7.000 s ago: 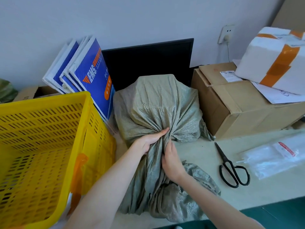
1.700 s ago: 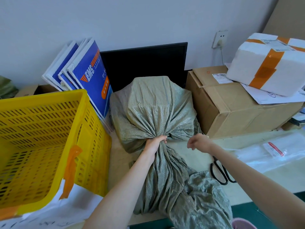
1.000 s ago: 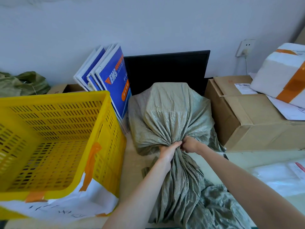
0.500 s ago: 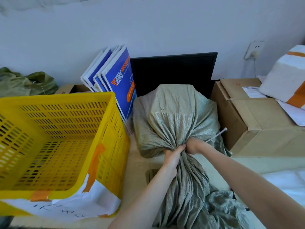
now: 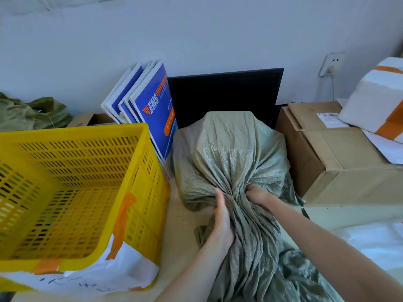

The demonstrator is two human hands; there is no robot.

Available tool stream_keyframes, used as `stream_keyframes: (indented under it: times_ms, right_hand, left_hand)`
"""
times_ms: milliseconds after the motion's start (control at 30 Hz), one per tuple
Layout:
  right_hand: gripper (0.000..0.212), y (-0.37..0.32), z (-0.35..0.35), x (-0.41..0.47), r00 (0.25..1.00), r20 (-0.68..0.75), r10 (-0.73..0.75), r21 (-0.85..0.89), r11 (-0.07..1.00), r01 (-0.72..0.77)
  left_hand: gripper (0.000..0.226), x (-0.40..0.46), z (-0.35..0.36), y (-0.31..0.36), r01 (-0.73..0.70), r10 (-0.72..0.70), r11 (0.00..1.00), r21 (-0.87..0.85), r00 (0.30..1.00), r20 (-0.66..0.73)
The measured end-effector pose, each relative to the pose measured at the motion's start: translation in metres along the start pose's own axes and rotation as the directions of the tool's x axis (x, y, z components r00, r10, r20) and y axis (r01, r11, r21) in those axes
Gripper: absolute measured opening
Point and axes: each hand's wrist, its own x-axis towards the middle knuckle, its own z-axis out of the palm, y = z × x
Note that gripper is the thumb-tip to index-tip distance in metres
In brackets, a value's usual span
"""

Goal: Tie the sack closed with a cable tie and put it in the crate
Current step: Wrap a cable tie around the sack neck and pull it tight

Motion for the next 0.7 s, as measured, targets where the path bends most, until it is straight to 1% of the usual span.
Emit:
stream_keyframes:
  times_ms: [33,67,100,133,167,200,233,300,367,433,467,533,600,633,700]
  right_hand:
    - [0.03,-0.001,0.001,0.001,1.0,0.001,-0.005,-0.001,1.0,0.005]
    - [0.029,0.0,0.002,0.004,1.0,0.003,-0.004,0.012,1.0,0.004]
    - [0.028,0.001,0.003,0.007,1.0,-0.008,-0.011,0.035,0.999,0.011]
    - [0.028,0.002,0.003,0.01,1.0,-0.019,-0.009,0.055,0.998,0.01]
    - [0.028,0.003,0.004,0.013,1.0,-0.026,-0.013,0.067,0.998,0.015]
    - [0.028,0.004,0.004,0.015,0.999,-0.026,-0.02,0.07,0.997,0.021]
    - [0.028,0.004,0.004,0.016,0.999,-0.031,-0.03,0.076,0.997,0.032]
    - [0.029,0.004,0.004,0.017,0.998,-0.044,-0.05,0.096,0.994,0.054]
    - [0.031,0.004,0.004,0.018,0.997,-0.055,-0.055,0.085,0.995,0.059]
    - [0.032,0.002,0.004,0.017,0.995,-0.072,-0.062,0.043,0.997,0.065]
    - [0.032,0.001,0.004,0.015,0.993,-0.094,-0.067,0.011,0.998,0.069]
    - [0.032,-0.003,0.004,0.01,0.986,-0.137,-0.09,-0.088,0.993,0.079]
    - [0.033,-0.005,0.001,0.006,0.976,-0.168,-0.137,-0.253,0.963,0.092]
    - [0.033,-0.005,-0.002,0.005,0.97,-0.173,-0.168,-0.344,0.934,0.101]
    - [0.033,-0.004,-0.011,0.003,0.969,-0.169,-0.183,-0.461,0.883,0.087]
  left_hand:
    - [0.084,0.004,-0.004,0.0,0.042,-0.036,0.986,-0.163,0.999,0.035]
    - [0.079,0.005,-0.008,0.003,0.053,-0.049,0.952,-0.301,0.999,0.019]
    - [0.072,0.016,-0.015,0.004,0.03,-0.053,0.927,-0.373,0.997,-0.051]
    - [0.064,0.023,-0.021,0.008,0.004,-0.055,0.916,-0.402,0.992,-0.117]
    - [0.055,0.032,-0.029,0.011,-0.04,-0.03,0.929,-0.368,0.983,-0.182]
    - [0.047,0.038,-0.034,0.016,-0.078,0.007,0.943,-0.324,0.977,-0.214]
    - [0.04,0.043,-0.038,0.021,-0.125,0.059,0.949,-0.289,0.972,-0.229]
    - [0.031,0.051,-0.043,0.033,-0.171,0.117,0.954,-0.245,0.968,-0.221]
    - [0.031,0.056,-0.046,0.042,-0.151,0.105,0.964,-0.218,0.973,-0.206]
    - [0.031,0.062,-0.05,0.045,-0.101,0.058,0.967,-0.232,0.981,-0.184]
    - [0.026,0.064,-0.052,0.046,-0.082,0.036,0.962,-0.259,0.984,-0.176]
    - [0.009,0.064,-0.053,0.044,-0.114,0.056,0.954,-0.276,0.977,-0.208]
    - [0.011,0.065,-0.053,0.04,-0.24,0.163,0.943,-0.231,0.936,-0.311]
    - [0.01,0.065,-0.055,0.039,-0.332,0.253,0.928,-0.168,0.895,-0.367]
    - [0.011,0.062,-0.055,0.041,-0.486,0.424,0.873,-0.044,0.8,-0.425]
